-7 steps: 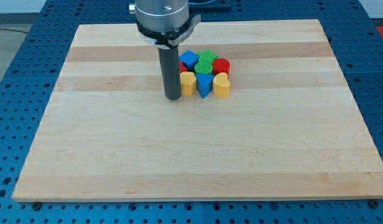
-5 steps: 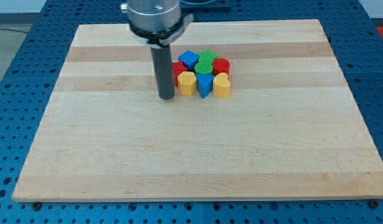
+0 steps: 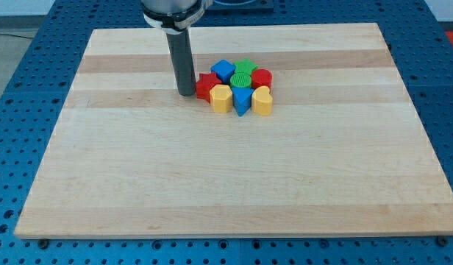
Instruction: Push the red star into the group of the blocks
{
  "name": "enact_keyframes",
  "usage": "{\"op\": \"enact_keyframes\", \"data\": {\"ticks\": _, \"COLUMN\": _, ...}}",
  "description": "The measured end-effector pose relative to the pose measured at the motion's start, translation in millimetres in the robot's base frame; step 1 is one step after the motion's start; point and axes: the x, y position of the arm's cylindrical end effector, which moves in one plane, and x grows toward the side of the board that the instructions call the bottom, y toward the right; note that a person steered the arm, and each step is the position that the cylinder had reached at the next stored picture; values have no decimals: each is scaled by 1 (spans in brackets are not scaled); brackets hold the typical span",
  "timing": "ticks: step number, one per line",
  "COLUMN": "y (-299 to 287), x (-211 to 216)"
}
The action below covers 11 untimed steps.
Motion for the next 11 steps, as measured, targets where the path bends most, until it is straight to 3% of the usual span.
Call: {"op": "enact_keyframes", "data": {"ticks": 11, "y": 2, "x": -7}}
